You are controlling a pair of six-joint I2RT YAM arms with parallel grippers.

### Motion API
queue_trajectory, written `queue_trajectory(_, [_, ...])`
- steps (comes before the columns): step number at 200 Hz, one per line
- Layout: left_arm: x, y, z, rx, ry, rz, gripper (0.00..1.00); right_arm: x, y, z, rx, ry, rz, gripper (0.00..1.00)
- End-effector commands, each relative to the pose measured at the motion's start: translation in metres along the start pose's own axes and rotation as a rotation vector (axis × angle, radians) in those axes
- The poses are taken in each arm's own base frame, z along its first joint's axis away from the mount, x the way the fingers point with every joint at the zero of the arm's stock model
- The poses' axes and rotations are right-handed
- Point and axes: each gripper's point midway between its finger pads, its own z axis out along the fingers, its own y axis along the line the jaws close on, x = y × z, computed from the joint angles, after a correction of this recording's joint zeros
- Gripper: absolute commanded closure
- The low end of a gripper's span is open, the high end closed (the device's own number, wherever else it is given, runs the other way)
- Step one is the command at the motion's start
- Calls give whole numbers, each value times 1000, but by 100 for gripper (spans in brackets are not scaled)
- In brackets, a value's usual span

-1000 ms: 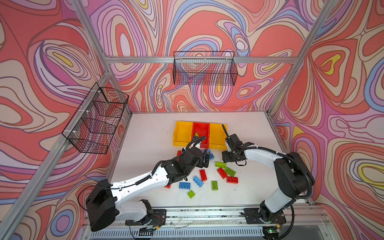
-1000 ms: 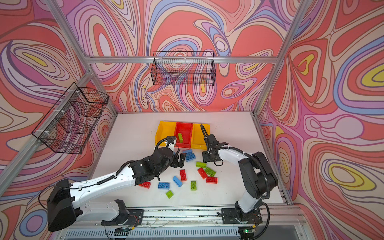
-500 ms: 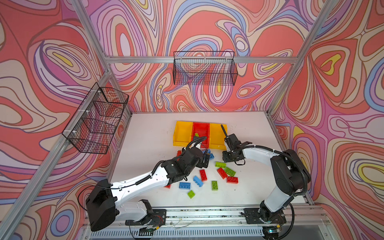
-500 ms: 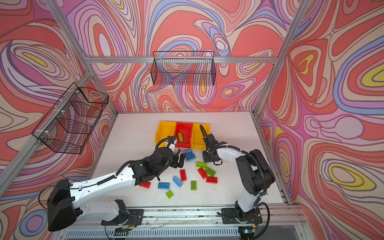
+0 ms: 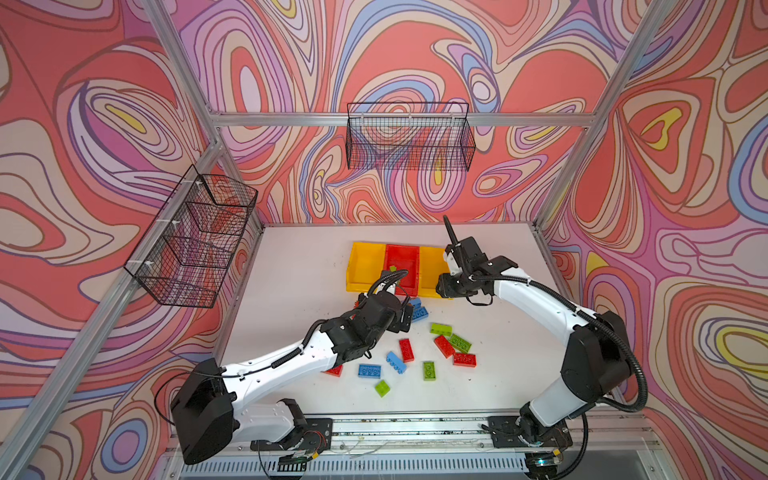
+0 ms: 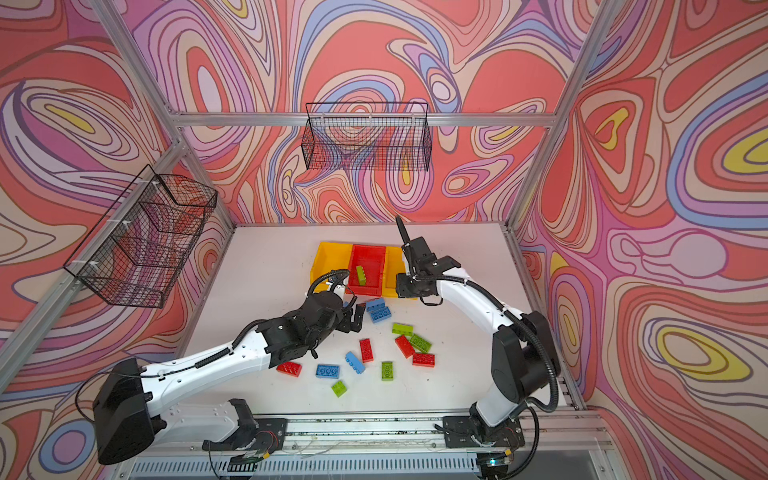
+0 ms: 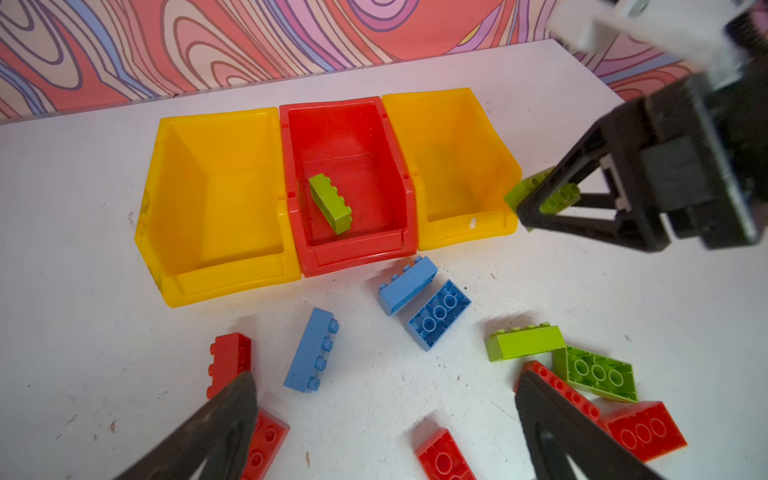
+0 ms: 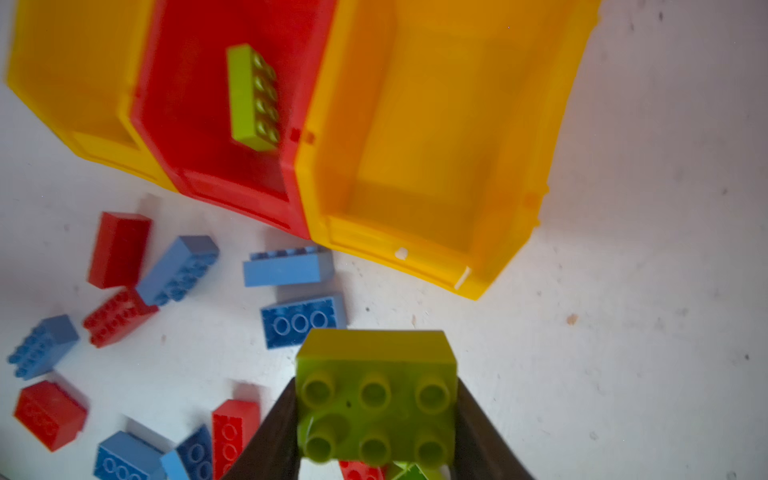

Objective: Sort the legos into containers by color
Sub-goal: 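Carry the green brick over the red bin and release it with the right gripper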

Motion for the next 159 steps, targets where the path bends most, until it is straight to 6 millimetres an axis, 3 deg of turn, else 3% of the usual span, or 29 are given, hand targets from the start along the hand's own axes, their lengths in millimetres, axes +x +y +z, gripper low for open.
queue_trajectory(1, [1, 18, -2, -17, 7, -22, 0, -17, 24, 13, -48, 10, -1, 63])
queue_trajectory(37, [-5, 48, -8, -62, -10, -64, 0, -59, 55, 40, -83, -28, -35, 64])
queue_trajectory(93, [-9, 78, -18, -117, -17, -74, 0, -86, 79, 90, -102, -32, -61, 60])
queue_trajectory(108, [-11, 83, -19, -126, -18, -69, 0, -90, 79, 103, -96, -28, -51, 54])
queue_trajectory(136, [-13, 91, -22, -143, -17, -69, 0, -100, 83, 109, -98, -34, -47, 29])
queue_trajectory(159, [-11, 93, -22, -143, -6, -75, 0, -108, 85, 97, -93, -58, -46, 25])
